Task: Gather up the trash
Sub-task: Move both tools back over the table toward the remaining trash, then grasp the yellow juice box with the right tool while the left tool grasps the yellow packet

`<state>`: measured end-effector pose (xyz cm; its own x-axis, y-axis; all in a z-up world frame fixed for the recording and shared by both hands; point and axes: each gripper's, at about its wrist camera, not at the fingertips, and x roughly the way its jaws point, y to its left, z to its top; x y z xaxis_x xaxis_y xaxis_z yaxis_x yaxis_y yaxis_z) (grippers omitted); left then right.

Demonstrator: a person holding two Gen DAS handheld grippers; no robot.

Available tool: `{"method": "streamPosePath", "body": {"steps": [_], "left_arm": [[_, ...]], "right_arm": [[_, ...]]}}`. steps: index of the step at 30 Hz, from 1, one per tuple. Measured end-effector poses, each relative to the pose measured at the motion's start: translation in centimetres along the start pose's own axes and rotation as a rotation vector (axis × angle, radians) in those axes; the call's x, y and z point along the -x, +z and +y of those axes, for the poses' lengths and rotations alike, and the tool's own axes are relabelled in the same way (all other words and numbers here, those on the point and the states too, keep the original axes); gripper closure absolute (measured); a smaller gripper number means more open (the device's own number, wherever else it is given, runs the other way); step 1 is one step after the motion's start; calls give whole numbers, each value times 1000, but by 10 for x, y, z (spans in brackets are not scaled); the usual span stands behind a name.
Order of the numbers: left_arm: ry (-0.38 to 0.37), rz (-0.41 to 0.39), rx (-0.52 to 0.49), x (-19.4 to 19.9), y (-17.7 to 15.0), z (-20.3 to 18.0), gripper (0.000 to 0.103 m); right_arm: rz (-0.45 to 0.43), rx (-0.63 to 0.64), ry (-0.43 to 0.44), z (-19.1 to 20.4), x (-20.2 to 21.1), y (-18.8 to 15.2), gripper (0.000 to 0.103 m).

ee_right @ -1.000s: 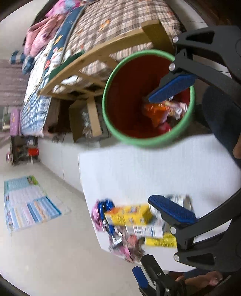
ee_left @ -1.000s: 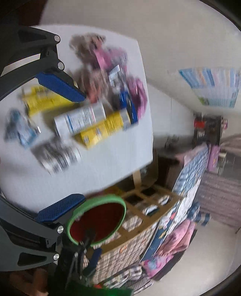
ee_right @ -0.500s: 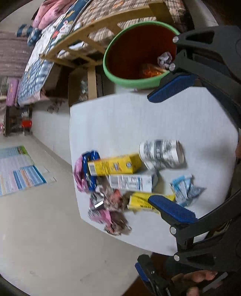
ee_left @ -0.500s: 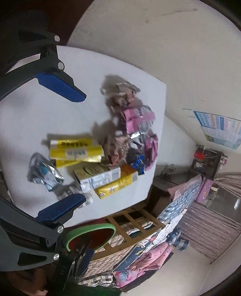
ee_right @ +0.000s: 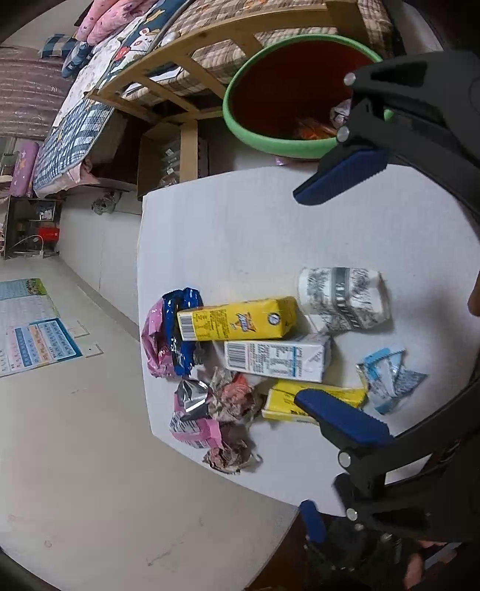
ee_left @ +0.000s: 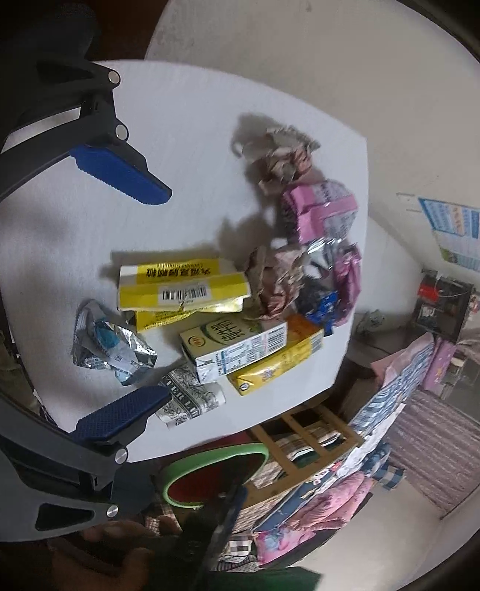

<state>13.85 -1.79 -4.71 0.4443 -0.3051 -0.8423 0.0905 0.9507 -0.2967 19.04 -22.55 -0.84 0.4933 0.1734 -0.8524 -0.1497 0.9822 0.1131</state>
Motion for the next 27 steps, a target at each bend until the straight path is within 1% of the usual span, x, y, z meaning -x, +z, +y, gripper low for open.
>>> {"method": "streamPosePath", "body": {"steps": [4,8,11,13,17,19,20,21,24,25,26,27], "left_arm": [[-11,29,-6,-21,3,-2,15],[-15,53,-2,-42,8,-3,18],[-9,76,14,-61,13,2,24],[-11,99,28,-73,15,7,30],[-23,136,43,-93,17,13,37],[-28,153,51,-103,16,16,48],[-36,162,58,-106,15,17,48],[-42,153,56,-107,15,17,49],[-45,149,45,-108,16,16,51],[-48,149,48,-108,16,17,52],[-51,149,50,-108,17,17,53],[-57,150,52,-108,16,17,53]], "right_arm": [[17,6,-7,-2,-18,17,5],[47,19,1,1,-44,34,12],[70,32,8,6,-65,46,15],[86,39,10,9,-80,54,17],[122,52,17,15,-106,65,19],[139,61,18,17,-117,69,19],[146,63,17,18,-122,71,21],[154,63,20,18,-128,73,22],[166,69,24,20,-138,77,31],[169,75,17,21,-141,78,41],[172,77,12,22,-144,79,47],[176,77,16,23,-146,80,48]]}}
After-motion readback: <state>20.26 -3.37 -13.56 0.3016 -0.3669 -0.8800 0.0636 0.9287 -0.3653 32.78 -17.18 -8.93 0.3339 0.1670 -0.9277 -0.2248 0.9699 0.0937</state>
